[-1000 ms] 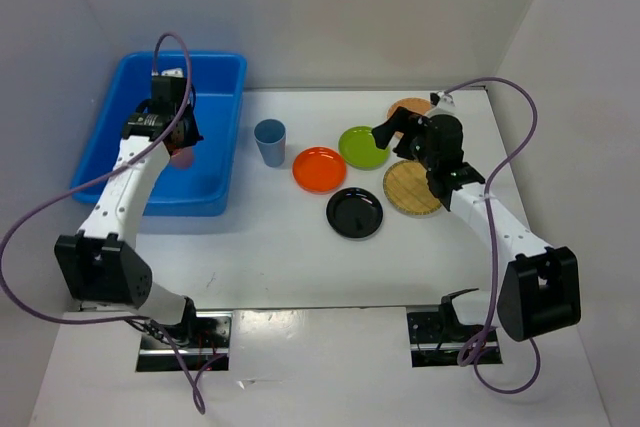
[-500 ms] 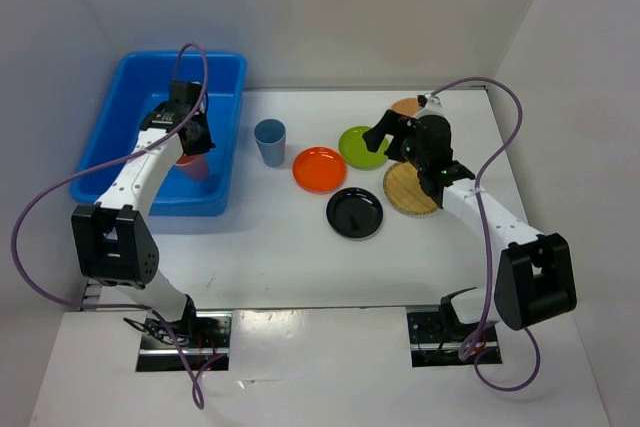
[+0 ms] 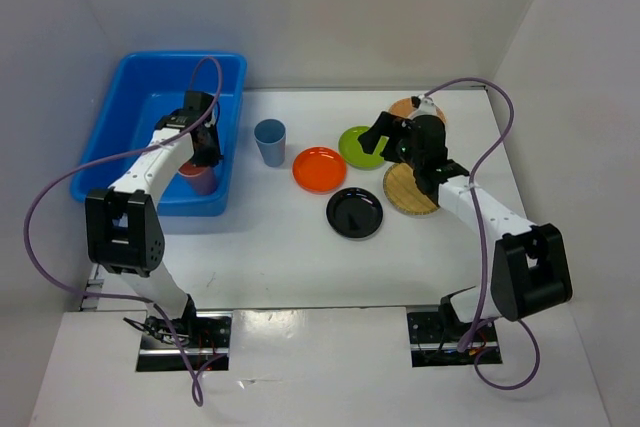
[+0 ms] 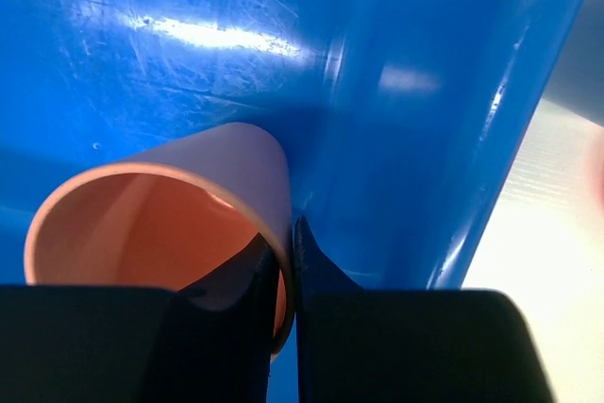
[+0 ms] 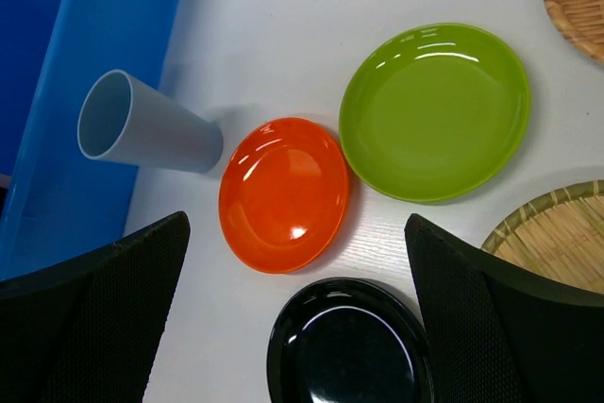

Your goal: Place the mixed dishes into the plastic bin

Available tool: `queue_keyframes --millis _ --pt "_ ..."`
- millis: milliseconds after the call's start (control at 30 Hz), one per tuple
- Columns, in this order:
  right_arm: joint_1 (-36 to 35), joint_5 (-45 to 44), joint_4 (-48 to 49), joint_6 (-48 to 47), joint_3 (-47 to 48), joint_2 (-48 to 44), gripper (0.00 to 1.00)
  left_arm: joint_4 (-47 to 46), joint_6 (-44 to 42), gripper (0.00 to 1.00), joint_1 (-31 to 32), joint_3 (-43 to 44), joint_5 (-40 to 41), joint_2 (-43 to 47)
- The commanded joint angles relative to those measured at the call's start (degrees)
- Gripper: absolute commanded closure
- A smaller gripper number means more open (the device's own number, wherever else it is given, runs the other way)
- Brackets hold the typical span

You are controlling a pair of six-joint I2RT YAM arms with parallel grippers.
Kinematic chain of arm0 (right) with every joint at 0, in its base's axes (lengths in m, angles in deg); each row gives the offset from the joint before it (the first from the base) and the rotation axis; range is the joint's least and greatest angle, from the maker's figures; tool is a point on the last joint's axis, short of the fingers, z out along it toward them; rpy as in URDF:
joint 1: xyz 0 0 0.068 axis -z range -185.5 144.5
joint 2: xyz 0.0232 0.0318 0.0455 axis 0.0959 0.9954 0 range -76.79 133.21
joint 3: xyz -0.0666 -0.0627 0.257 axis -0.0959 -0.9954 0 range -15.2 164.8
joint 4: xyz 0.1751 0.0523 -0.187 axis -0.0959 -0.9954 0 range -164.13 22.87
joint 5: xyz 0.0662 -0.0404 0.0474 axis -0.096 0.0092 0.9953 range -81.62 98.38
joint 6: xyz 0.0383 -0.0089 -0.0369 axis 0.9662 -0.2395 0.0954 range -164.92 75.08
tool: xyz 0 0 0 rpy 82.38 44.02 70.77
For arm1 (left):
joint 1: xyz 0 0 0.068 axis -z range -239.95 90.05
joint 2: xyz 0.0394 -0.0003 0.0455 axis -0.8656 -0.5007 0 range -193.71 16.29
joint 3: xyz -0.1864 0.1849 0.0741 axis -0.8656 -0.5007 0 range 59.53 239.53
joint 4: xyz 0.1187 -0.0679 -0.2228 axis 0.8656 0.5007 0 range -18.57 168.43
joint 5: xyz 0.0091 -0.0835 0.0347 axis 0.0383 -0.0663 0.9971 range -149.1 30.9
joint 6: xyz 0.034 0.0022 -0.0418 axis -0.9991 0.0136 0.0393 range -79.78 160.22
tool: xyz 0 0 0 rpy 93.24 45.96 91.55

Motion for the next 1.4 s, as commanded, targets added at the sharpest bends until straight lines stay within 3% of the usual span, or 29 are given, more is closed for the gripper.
queue_keyframes --millis 0,233,267,300,433,567,667,733,833,1000,1367 --pt "-0.7 0.0 3.7 -0.8 2.9 0.6 0.0 -0.8 0.5 0.85 0.0 1.2 -0.9 -0.3" --pt "-1.2 0.5 3.7 -1.3 2.9 1.7 0.0 0.4 1.0 0.73 0.0 3.2 1.9 1.6" --pt "-1.2 0.5 4.2 -1.3 3.4 1.7 0.0 0.4 1.0 0.68 0.0 3.2 1.9 2.1" --pt "-1.2 0.5 4.2 -1.3 3.4 2.4 0.0 1.0 1.0 0.55 0.0 4.5 1.9 2.8" --pt "-1.7 0.0 3.6 -1.3 5.1 3.7 0.0 4.4 0.5 0.26 1.3 10.2 6.5 5.0" --pt "-2.8 -1.2 3.6 -1.3 5.6 4.2 0.0 3.4 0.0 0.11 3.2 17.3 7.5 10.2" --pt "-3.3 -2.0 3.1 -0.8 6.2 4.8 0.0 -3.0 -1.9 0.1 3.8 17.9 1.0 13.3" --pt "-3.9 -3.1 3.1 -0.8 6.2 5.9 0.0 -8.0 -4.5 0.1 5.0 16.0 -7.5 13.3" --pt "-3.9 -3.8 1.8 -0.8 6.9 6.4 0.0 -8.8 -7.4 0.1 7.2 16.9 -14.7 8.8" --pt "-3.9 -11.9 -1.2 -1.9 6.9 4.9 0.0 -6.0 -12.8 0.05 13.7 20.8 -11.8 -0.8" --pt "-2.2 -15.1 -1.2 -1.9 2.8 -2.9 0.0 -7.9 -11.6 0.04 15.5 22.1 -12.4 -11.4"
